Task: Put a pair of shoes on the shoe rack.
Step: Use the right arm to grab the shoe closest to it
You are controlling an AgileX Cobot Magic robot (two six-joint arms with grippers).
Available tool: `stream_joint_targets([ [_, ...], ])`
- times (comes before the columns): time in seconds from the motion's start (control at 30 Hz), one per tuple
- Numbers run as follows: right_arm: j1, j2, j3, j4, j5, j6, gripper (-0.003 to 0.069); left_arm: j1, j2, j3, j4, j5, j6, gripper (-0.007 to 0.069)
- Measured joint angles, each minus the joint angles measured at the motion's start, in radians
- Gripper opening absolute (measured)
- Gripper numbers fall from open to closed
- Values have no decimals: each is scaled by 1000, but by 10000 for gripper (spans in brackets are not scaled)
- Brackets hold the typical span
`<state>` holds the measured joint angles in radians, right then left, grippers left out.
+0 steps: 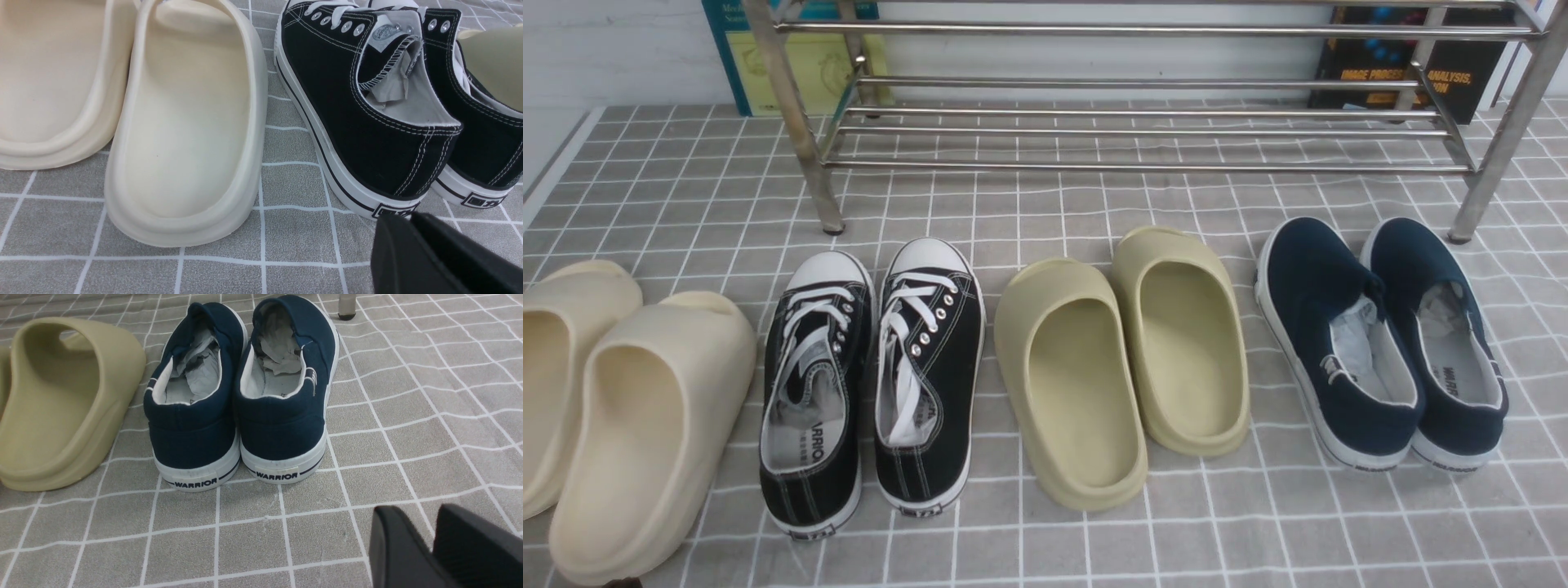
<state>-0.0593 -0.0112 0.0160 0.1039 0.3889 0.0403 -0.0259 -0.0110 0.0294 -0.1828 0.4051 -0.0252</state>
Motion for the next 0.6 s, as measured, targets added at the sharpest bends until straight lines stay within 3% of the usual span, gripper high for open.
stream_joint_targets([
  [0.6,0,0,-1,23,4,3,213,0,0,0,0,0,0,52],
])
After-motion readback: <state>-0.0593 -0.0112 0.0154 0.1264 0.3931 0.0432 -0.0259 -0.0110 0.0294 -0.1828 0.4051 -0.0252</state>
